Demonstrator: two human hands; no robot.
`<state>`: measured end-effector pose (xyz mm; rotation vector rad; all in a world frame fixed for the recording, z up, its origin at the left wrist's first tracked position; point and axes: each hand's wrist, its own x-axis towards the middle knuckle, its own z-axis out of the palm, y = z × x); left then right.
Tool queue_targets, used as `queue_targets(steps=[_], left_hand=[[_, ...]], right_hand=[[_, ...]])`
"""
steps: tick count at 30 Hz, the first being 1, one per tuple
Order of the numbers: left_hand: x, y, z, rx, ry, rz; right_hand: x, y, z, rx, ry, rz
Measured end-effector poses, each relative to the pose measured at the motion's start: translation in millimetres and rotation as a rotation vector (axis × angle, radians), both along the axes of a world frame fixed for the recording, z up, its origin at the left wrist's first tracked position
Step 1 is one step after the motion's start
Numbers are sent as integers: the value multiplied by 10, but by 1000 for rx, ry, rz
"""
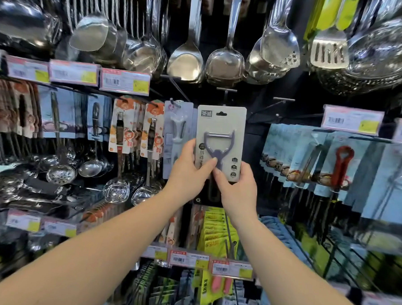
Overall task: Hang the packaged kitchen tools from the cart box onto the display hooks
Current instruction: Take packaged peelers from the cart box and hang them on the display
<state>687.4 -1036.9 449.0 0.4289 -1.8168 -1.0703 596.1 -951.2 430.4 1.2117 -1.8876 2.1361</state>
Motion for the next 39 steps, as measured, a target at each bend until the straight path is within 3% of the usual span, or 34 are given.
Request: queue_targets(steps=[12,19,21,25,29,33,39], left_hand=[[-49,-8,226,-11,76,-32],[-100,-104,180,45,-217,65],[-82,-101,93,27,-252,119],[-88,-100,-184,-59,-334,251],[-281,-6,-480,-94,-398,227],[-538,330,-644,-229,-476,179],[-1189,1278,-673,-626,-713,94]], right_hand=[[-20,-57,195,14,-13,-26],[-171,-233,120,195,-17,-115],[-214,-218,86,302,-35,-204],[-281,-109,-144,321,-85,-257],[-318,95,-436,362,-118,-279],[-465,500,-575,431,-80,-311],[-1046,1629,-668,605,10,-509]])
